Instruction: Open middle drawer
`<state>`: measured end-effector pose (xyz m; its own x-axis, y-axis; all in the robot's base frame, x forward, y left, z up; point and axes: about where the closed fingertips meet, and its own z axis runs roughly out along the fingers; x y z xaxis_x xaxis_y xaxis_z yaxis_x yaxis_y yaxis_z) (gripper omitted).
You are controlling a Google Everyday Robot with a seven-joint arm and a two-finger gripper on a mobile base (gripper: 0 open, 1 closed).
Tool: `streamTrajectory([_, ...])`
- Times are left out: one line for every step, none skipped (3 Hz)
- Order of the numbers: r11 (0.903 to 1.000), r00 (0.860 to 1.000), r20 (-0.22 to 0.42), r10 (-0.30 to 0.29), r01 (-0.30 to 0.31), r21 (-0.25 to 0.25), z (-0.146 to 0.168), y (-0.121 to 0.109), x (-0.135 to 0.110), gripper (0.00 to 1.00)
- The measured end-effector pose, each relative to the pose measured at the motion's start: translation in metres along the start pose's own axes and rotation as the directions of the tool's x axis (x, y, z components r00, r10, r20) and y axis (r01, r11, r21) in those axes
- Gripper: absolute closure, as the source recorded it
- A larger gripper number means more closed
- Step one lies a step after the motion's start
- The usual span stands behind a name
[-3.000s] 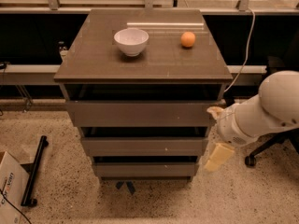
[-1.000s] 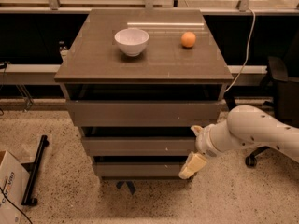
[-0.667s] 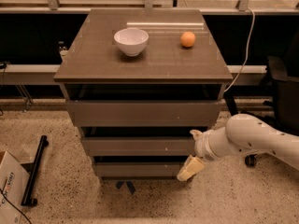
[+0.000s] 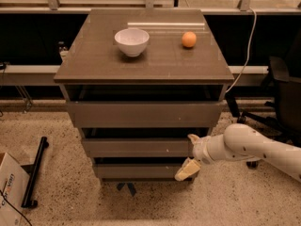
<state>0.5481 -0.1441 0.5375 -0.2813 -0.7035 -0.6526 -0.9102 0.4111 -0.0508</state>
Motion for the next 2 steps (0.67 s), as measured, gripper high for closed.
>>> streamTrajectory([0.9999,1.0,-0.007,0.006,-0.006,-0.013,0.023,-0.025,0.016,0.0])
streamTrajectory([0.9995,0.999,-0.029,0.016,-0.017,-0.026,0.045,-0.052,0.03,0.0])
